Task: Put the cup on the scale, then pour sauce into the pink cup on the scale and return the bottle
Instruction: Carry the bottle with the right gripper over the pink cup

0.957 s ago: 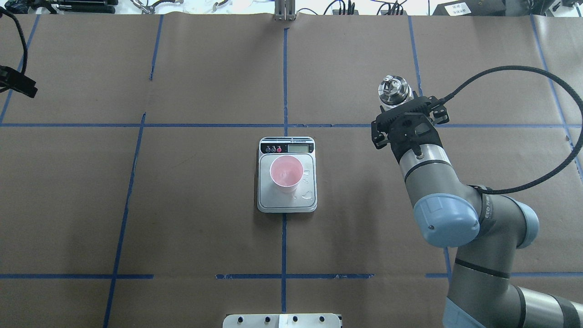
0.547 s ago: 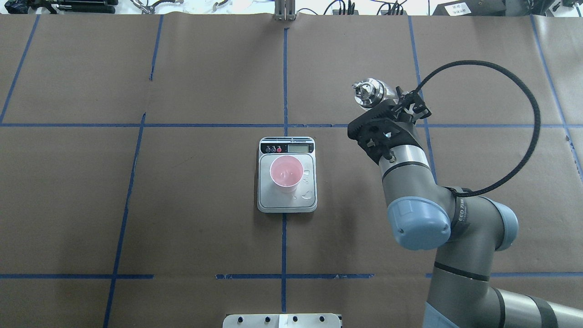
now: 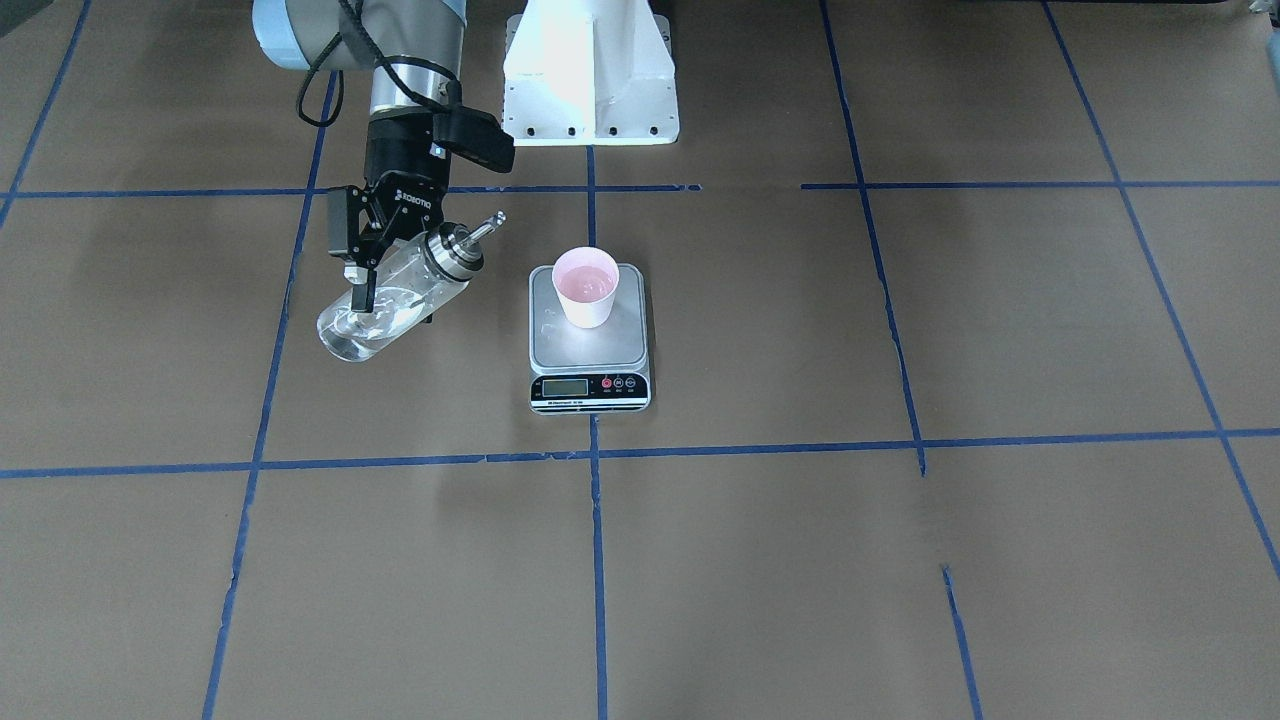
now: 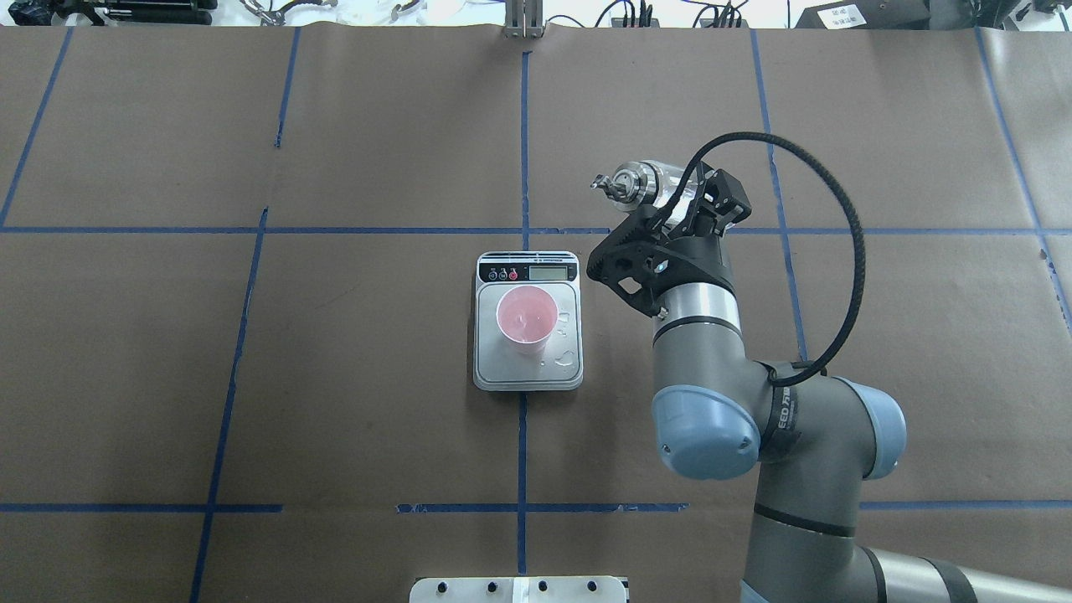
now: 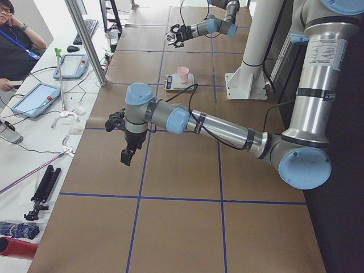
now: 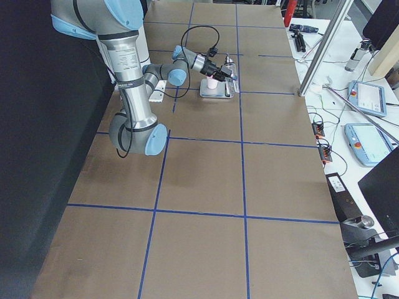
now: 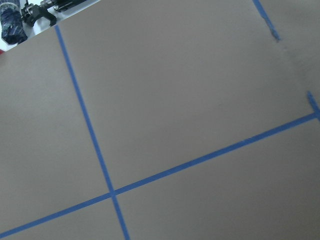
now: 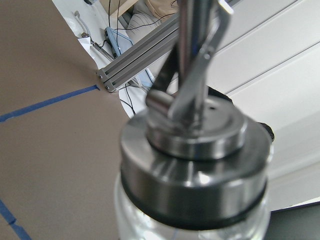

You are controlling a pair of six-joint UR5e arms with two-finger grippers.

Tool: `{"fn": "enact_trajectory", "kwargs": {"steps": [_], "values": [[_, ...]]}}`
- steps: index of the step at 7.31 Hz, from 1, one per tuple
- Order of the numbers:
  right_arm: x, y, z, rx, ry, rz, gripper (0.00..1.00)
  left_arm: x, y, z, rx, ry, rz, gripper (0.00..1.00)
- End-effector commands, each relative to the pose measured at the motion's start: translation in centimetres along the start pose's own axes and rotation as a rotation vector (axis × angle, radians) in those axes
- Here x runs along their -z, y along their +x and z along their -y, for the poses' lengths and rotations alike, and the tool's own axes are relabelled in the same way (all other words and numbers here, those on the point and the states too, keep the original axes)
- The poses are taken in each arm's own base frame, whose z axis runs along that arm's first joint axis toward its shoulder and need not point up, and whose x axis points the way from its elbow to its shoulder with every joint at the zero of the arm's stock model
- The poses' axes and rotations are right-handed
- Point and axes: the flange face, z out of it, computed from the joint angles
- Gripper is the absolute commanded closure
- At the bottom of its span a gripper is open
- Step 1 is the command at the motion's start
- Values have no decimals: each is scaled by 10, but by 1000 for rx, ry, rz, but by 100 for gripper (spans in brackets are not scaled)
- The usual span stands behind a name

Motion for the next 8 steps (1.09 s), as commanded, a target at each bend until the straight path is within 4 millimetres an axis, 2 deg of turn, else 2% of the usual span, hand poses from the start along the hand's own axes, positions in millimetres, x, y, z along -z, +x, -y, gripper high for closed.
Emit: {"fn": "enact_trajectory", "kwargs": {"steps": [1, 2, 4, 6, 8], "values": [[8, -32, -13, 80, 46, -114, 100, -18, -31, -33, -240, 14, 4, 0], [9, -37, -16, 97, 57, -143, 100, -21, -33, -35, -243, 11, 3, 0], [9, -38, -19, 239, 60, -183, 100, -43, -46, -40, -212, -29, -6, 0], [5, -57, -29, 325, 62, -226, 100, -43, -46, -40, -222, -19, -4, 0], [4, -63, -32, 396, 59, -248, 100, -44, -46, -40, -226, -21, -4, 0]]}}
